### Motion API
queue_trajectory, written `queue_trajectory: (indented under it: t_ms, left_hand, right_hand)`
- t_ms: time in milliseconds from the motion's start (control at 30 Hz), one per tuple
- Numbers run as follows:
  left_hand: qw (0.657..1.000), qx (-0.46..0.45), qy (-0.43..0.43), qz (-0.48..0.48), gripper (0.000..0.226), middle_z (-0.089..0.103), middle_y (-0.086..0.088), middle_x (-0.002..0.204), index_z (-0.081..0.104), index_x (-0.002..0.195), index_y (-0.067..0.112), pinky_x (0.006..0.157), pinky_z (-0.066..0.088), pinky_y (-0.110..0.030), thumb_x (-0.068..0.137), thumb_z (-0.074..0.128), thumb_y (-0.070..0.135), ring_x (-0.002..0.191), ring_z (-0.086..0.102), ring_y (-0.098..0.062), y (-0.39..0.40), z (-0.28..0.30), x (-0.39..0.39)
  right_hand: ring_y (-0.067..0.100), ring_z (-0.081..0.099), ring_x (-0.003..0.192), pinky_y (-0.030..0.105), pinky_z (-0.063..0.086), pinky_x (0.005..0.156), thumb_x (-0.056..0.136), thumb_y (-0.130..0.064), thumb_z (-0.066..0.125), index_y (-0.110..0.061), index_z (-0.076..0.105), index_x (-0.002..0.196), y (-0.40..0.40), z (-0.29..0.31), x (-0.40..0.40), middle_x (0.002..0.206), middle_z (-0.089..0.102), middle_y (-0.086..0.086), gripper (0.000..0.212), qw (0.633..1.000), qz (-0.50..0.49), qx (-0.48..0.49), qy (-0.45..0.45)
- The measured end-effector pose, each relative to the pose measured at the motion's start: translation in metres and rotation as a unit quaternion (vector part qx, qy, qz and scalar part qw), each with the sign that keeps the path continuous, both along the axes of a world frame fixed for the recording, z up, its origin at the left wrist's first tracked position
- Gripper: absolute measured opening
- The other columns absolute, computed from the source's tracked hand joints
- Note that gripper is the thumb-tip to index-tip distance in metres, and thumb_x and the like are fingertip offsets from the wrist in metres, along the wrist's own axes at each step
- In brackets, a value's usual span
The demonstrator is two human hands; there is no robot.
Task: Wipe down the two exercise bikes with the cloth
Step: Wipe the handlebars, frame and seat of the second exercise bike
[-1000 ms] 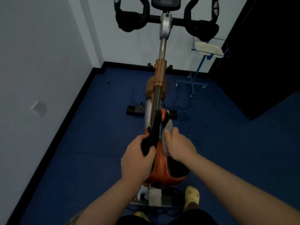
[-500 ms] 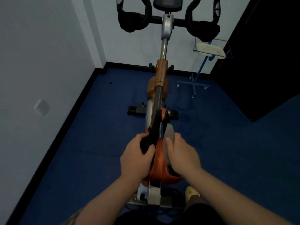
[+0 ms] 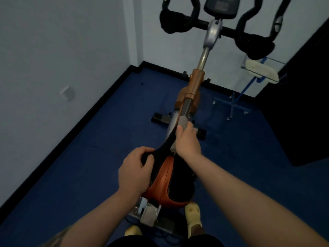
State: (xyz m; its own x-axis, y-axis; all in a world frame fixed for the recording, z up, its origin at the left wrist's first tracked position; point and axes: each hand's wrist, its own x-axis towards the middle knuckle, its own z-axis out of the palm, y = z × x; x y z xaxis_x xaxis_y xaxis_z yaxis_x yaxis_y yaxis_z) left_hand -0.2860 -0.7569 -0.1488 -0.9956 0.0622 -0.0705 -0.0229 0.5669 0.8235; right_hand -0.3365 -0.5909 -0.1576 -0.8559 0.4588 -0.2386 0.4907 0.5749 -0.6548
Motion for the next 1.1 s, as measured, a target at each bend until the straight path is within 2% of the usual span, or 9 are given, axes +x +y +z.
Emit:
queue_trajectory:
  t_ms: [133,267,367,567,633,767,867,1000,1100]
  left_hand:
    - [0.997,-0.008,0.001,0.077,0.01,0.063,0.021,0.098,0.067,0.097,0.032,0.071,0.04,-0.012,0.09,0.059,0.029,0.093,0.055,0.004,0.007,0.002,0.007]
    - [0.981,0.043,-0.009,0.189,0.02,0.062,0.016,0.106,0.062,0.109,0.028,0.084,0.045,-0.024,0.09,0.061,0.035,0.104,0.057,-0.004,0.021,-0.001,0.024]
    - [0.964,0.049,0.012,0.262,0.045,0.054,0.011,0.121,0.054,0.126,0.024,0.095,0.039,-0.028,0.085,0.069,0.035,0.116,0.046,-0.009,0.036,-0.003,0.044]
    - [0.932,0.087,-0.008,0.352,0.123,0.016,0.006,0.155,0.009,0.153,0.023,0.119,0.019,-0.037,0.059,0.087,0.044,0.142,0.016,-0.011,0.082,-0.005,0.082]
    - [0.916,0.125,-0.024,0.38,0.14,0.01,0.01,0.156,-0.001,0.153,0.025,0.12,0.018,-0.037,0.049,0.088,0.049,0.143,0.015,-0.011,0.09,-0.005,0.084]
    - [0.911,0.162,-0.037,0.377,0.159,0.01,0.009,0.156,-0.008,0.151,0.032,0.119,0.025,-0.041,0.03,0.087,0.069,0.142,0.022,-0.012,0.089,-0.014,0.09]
    - [0.911,0.187,-0.053,0.364,0.156,0.017,0.007,0.152,-0.008,0.148,0.04,0.113,0.035,-0.043,0.029,0.089,0.065,0.136,0.034,-0.011,0.09,-0.019,0.098]
    - [0.894,0.264,-0.061,0.357,0.154,0.03,0.004,0.15,-0.012,0.149,0.034,0.109,0.038,-0.035,0.041,0.097,0.036,0.13,0.042,-0.009,0.093,-0.016,0.096]
    - [0.89,0.252,-0.067,0.374,0.14,0.033,0.006,0.147,-0.007,0.15,0.027,0.099,0.039,-0.021,0.053,0.094,0.027,0.126,0.042,-0.007,0.095,-0.013,0.095]
  right_hand:
    - [0.03,0.044,0.12,0.037,0.037,0.093,0.105,-0.038,0.02,-0.014,0.049,0.128,0.016,-0.001,-0.018,0.132,0.046,0.011,0.044,0.984,0.127,0.124,0.016]
    - [0.031,0.052,0.109,0.048,0.035,0.101,0.097,-0.035,0.021,-0.018,0.067,0.1,0.016,0.002,0.001,0.107,0.064,0.009,0.049,0.861,0.382,0.307,0.141]
    - [0.026,0.058,0.099,0.041,0.035,0.095,0.096,-0.044,0.02,-0.026,0.068,0.097,0.033,0.012,-0.013,0.094,0.066,0.001,0.052,0.785,0.522,0.291,0.162]
    - [0.028,0.058,0.105,0.036,0.036,0.077,0.098,-0.038,0.015,-0.037,0.058,0.123,0.038,0.017,-0.042,0.114,0.064,-0.003,0.05,0.737,0.557,0.364,0.115]
    - [0.029,0.059,0.109,0.039,0.041,0.083,0.097,-0.036,0.013,-0.033,0.047,0.137,0.013,0.017,-0.018,0.125,0.061,-0.001,0.052,0.677,0.642,0.326,0.15]
    - [0.023,0.05,0.125,0.042,0.041,0.099,0.104,-0.047,0.02,-0.032,0.038,0.145,-0.01,0.029,-0.017,0.143,0.05,-0.003,0.047,0.695,0.704,0.141,0.04]
    - [0.026,0.052,0.122,0.042,0.04,0.099,0.103,-0.049,0.012,-0.036,0.048,0.139,-0.012,0.031,-0.041,0.14,0.054,0.001,0.053,0.679,0.71,0.176,-0.062]
    - [0.022,0.052,0.12,0.043,0.043,0.095,0.1,-0.056,0.011,-0.036,0.049,0.131,-0.037,0.029,-0.012,0.135,0.055,-0.006,0.053,0.651,0.731,0.202,0.015]
    - [0.016,0.044,0.127,0.042,0.041,0.098,0.102,-0.052,0.027,-0.034,0.049,0.135,-0.047,0.031,0.003,0.141,0.048,-0.01,0.044,0.539,0.813,0.18,0.127]
